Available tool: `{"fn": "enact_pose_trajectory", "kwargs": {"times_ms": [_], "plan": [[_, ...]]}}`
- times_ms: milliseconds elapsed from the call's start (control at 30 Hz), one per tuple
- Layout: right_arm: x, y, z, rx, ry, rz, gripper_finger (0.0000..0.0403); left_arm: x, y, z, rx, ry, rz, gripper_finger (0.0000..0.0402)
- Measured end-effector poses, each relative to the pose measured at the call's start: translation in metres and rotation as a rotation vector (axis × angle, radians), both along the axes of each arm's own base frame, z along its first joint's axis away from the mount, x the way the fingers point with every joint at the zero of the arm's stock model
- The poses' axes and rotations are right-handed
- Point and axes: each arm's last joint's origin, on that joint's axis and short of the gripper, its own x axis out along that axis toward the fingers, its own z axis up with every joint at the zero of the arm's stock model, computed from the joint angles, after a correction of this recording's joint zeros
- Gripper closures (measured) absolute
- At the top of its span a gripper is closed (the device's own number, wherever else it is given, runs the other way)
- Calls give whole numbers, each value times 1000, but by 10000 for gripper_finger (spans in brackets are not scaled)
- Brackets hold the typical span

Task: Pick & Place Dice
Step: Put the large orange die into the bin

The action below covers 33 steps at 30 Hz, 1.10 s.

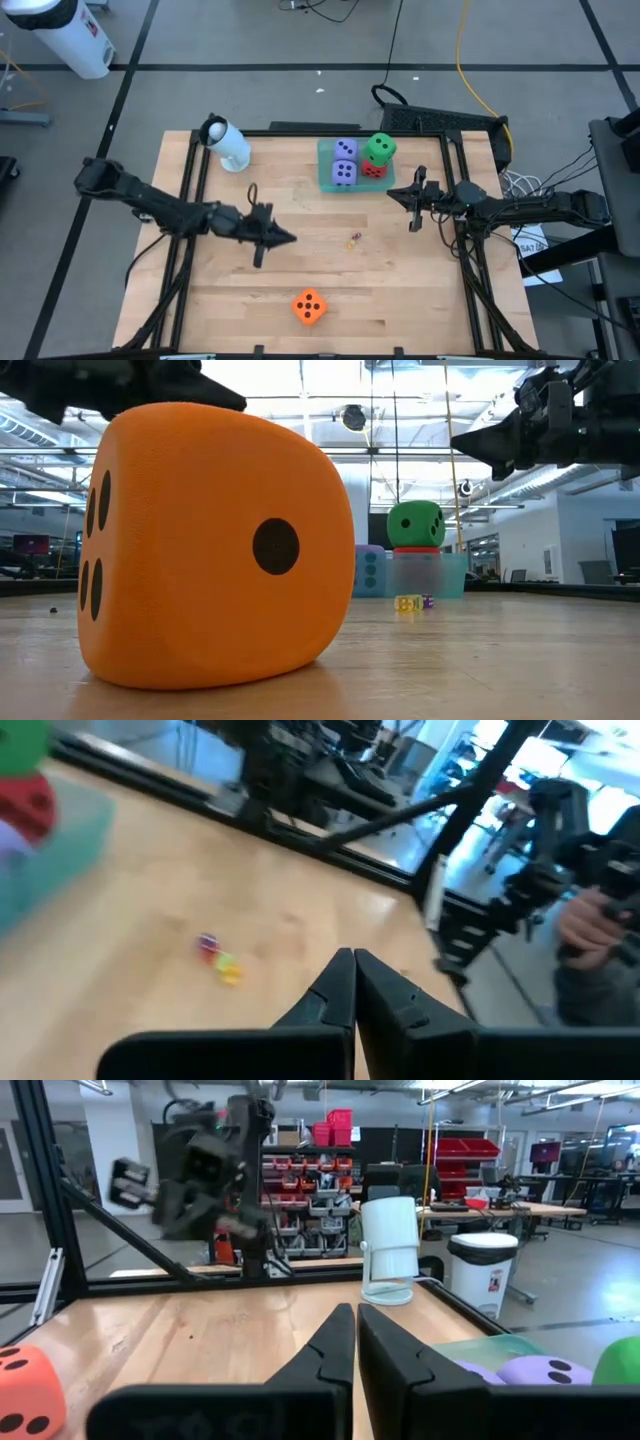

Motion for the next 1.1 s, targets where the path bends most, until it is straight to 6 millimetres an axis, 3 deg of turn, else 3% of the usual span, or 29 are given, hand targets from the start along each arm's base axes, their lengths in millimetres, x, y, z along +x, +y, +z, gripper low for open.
{"fn": "enact_pose_trajectory", "kwargs": {"times_ms": [267, 567, 900, 1100], "plan": [[-1, 0, 5, -38, -50, -8, 397, 10, -59, 0, -188, 42, -42, 398], [-2, 0, 9, -39, -88, -9, 397, 39, -108, 1, -328, 155, -127, 399], [-2, 0, 13, -34, -126, -7, 397, 74, -135, -17, -366, 236, -142, 398], [-2, 0, 12, -34, -124, -7, 397, 72, -151, -22, -421, 304, -67, 399]]}}
